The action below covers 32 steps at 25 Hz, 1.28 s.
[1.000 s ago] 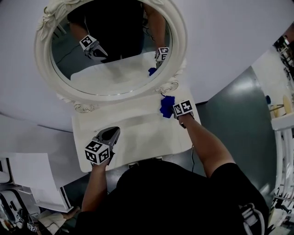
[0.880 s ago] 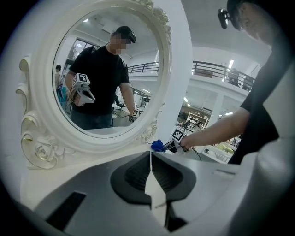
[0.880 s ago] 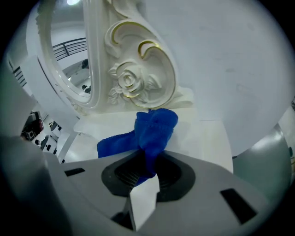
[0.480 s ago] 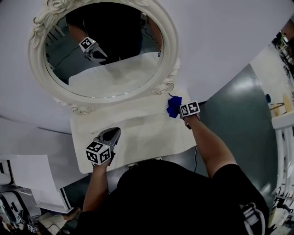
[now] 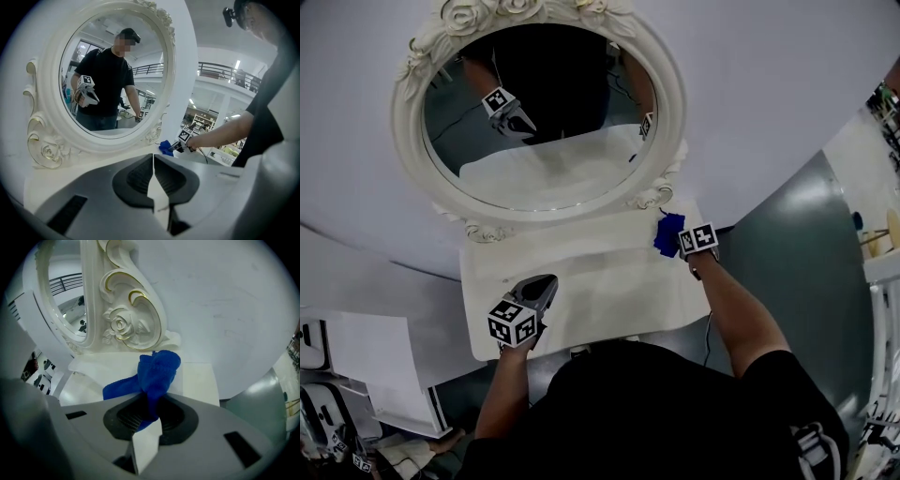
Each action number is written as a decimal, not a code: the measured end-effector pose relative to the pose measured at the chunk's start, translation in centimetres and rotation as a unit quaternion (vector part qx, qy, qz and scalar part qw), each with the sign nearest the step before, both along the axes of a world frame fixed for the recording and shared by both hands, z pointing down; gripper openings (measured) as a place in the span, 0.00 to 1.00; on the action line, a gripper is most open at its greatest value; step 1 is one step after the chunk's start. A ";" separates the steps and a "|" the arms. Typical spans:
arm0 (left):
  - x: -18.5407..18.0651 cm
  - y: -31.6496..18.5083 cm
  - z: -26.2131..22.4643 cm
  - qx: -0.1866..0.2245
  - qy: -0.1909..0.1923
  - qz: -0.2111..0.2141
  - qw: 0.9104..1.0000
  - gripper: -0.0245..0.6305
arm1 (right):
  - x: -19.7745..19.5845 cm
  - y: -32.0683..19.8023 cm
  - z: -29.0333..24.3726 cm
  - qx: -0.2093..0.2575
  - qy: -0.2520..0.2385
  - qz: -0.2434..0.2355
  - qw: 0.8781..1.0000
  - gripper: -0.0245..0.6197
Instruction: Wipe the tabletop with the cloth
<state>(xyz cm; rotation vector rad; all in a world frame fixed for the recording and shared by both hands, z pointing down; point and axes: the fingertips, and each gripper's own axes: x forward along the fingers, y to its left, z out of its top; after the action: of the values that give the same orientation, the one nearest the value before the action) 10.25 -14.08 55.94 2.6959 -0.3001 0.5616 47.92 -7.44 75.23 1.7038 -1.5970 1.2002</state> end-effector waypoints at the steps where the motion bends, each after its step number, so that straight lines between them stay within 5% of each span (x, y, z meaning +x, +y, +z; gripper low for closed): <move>1: -0.2 -0.2 -0.1 0.002 0.000 0.000 1.000 0.07 | -0.3 -0.2 -0.4 0.002 0.001 -0.002 1.000 0.13; 14: -2.6 -0.4 -3.1 0.033 0.014 0.004 0.999 0.07 | -8.4 -1.6 -11.0 0.134 0.017 -0.049 0.990 0.13; 32: -6.4 -0.8 -4.7 0.049 0.019 0.001 0.999 0.07 | -18.9 -0.7 -23.2 0.275 0.110 -0.124 0.947 0.13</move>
<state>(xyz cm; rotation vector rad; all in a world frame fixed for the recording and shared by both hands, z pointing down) 3.83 -14.84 51.19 2.7977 -0.3225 0.5088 29.06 -8.17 52.01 1.8011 -2.0474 0.4400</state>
